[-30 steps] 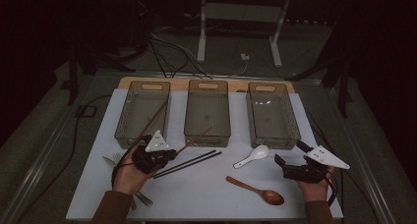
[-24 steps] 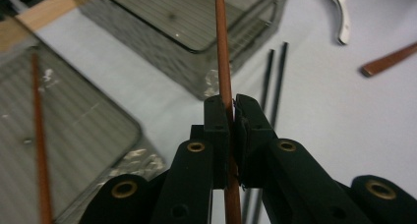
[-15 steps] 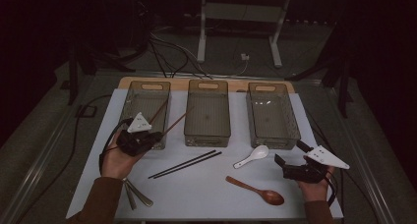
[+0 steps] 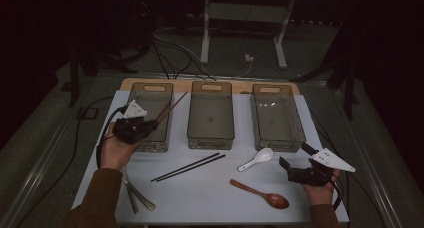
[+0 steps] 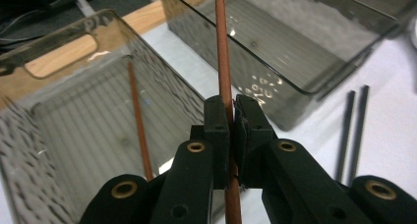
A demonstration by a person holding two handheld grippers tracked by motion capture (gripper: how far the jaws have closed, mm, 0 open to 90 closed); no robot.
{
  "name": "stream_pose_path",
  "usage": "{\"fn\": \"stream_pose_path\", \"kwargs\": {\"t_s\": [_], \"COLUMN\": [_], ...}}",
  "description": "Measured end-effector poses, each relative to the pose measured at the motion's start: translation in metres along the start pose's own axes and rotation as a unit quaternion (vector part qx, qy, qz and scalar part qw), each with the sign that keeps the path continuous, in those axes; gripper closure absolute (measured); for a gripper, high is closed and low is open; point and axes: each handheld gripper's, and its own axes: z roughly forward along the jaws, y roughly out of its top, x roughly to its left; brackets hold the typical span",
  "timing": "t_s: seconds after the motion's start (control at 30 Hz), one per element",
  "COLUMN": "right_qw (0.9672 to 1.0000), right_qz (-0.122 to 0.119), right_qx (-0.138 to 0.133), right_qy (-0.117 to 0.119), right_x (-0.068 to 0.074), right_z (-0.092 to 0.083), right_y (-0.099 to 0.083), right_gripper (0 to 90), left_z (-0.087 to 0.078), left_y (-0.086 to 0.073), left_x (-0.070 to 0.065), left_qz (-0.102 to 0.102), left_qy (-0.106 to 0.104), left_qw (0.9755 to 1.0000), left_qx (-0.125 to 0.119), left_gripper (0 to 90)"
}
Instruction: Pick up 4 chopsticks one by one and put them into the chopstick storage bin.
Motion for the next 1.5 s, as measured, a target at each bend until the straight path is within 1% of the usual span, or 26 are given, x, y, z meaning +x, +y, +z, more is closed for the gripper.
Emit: {"fn": "stream_pose_path", "kwargs": {"t_s": [0.1,0.23,0.37,0.63,0.73,0.87,1.07,1.13,1.27,1.5], "right_qw": [1.0000,1.0000,1.0000,1.0000,1.0000,1.0000,1.0000,1.0000,1.0000,1.0000], "right_qz": [0.000,0.000,0.000,-0.001,0.000,0.000,0.000,0.000,-0.001,-0.001], "right_qx": [0.000,0.001,0.001,0.001,0.001,0.001,0.001,0.001,0.000,0.001], "right_qy": [0.000,0.000,0.001,0.001,0.001,0.000,0.001,0.001,0.001,0.001], "right_x": [0.000,0.000,0.000,0.000,0.000,0.000,0.000,0.000,0.000,0.000], "right_z": [0.000,0.000,0.000,0.001,0.001,0.000,0.000,0.000,0.000,0.000], "right_y": [0.000,0.000,0.000,0.000,0.000,0.000,0.000,0.000,0.000,0.000], "right_gripper": [0.2,0.2,0.2,0.2,0.2,0.2,0.2,0.2,0.2,0.2], "left_z": [0.002,0.004,0.006,0.015,0.020,0.025,0.032,0.034,0.037,0.039], "left_y": [0.003,0.006,0.008,0.006,0.004,0.001,-0.003,-0.004,-0.006,-0.010], "left_x": [0.007,0.015,0.023,0.039,0.045,0.050,0.057,0.058,0.061,0.064], "left_qz": [-0.006,-0.009,-0.014,-0.026,-0.031,-0.034,-0.044,-0.042,-0.046,-0.050], "left_qy": [0.006,0.016,0.021,0.036,0.038,0.048,0.058,0.062,0.064,0.063], "left_qw": [1.0000,0.9998,0.9997,0.9989,0.9987,0.9983,0.9973,0.9970,0.9965,0.9963], "left_qx": [-0.002,0.001,-0.002,-0.013,-0.012,-0.003,0.011,0.018,0.028,0.031], "left_gripper": [86.5,86.5,86.5,86.5,86.4,86.4,86.4,86.4,86.4,86.3]}}
